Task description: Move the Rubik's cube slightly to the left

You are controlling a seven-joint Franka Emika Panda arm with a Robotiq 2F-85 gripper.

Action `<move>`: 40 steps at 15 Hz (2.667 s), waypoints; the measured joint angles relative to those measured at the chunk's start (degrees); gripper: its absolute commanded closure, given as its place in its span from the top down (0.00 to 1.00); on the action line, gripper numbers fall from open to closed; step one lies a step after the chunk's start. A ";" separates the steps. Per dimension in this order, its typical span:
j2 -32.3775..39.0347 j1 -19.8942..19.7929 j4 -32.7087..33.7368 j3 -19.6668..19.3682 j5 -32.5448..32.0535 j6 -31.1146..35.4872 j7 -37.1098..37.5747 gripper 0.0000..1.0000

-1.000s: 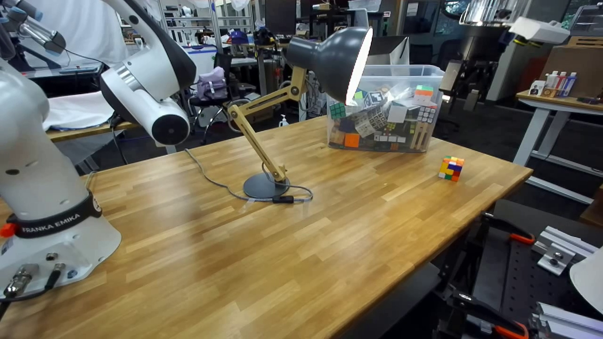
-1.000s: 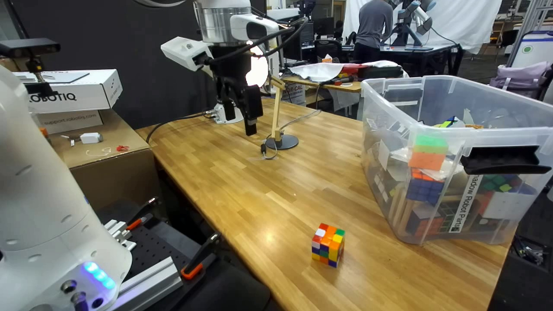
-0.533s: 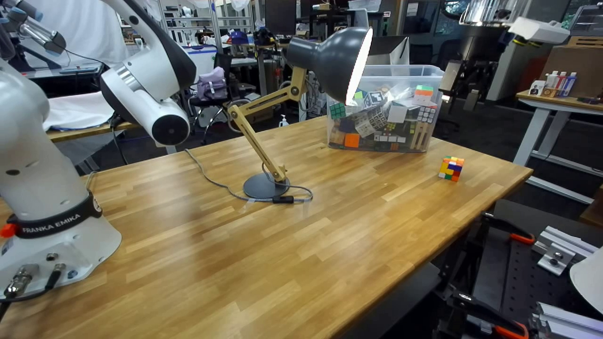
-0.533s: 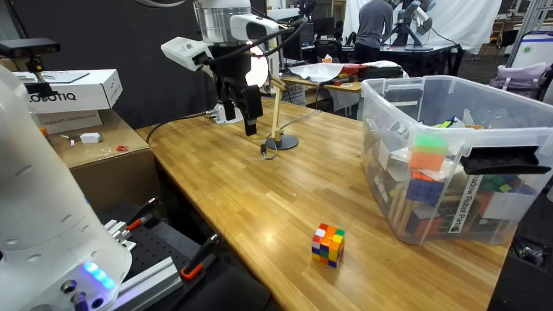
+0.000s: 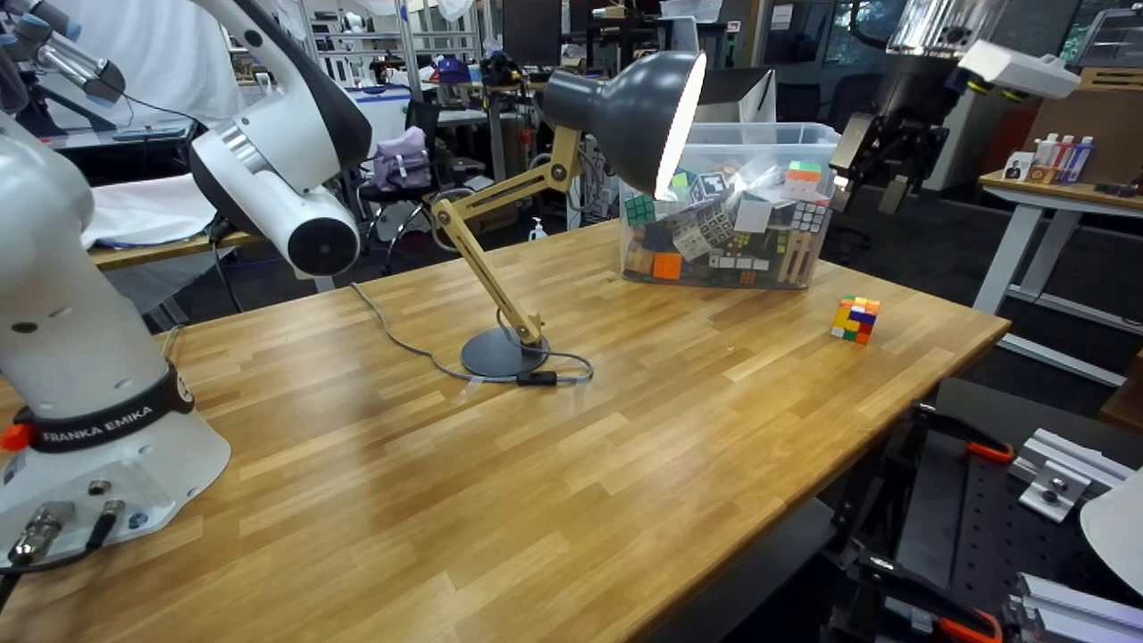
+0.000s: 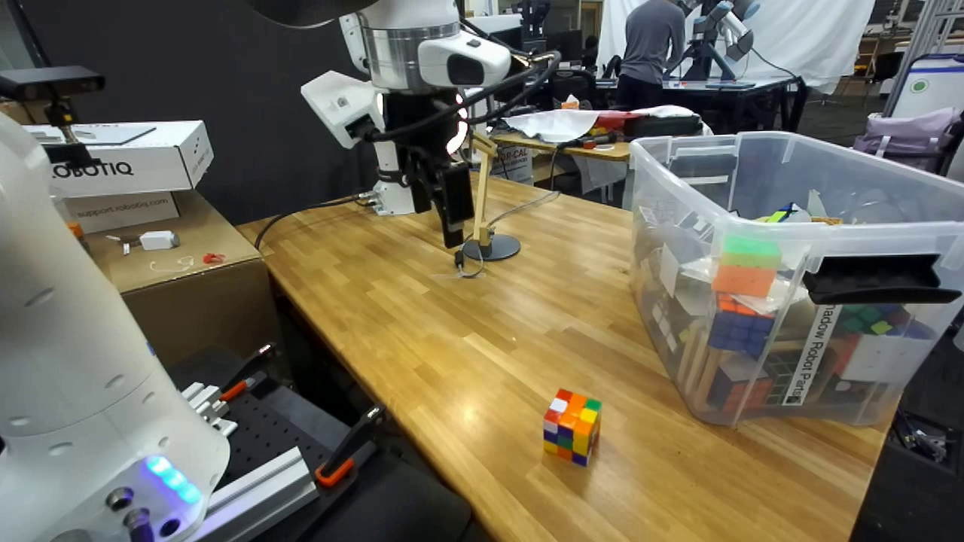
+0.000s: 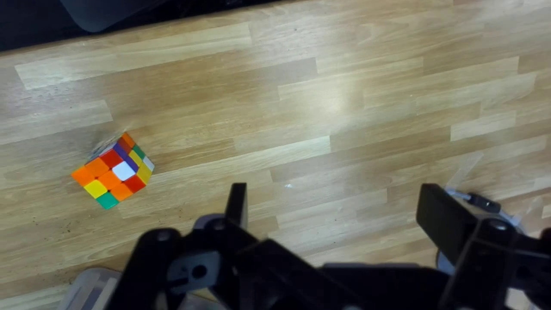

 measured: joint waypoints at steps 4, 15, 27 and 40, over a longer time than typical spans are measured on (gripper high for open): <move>5.30 -4.74 0.06 -4.89 -0.28 7.52 -1.08 1.00; 10.06 -7.93 0.97 -7.70 -0.21 11.98 -2.56 1.00; 23.89 -7.94 5.38 -10.82 3.34 22.73 -3.78 1.00; 39.05 -6.01 13.25 -8.42 14.59 22.79 -1.65 1.00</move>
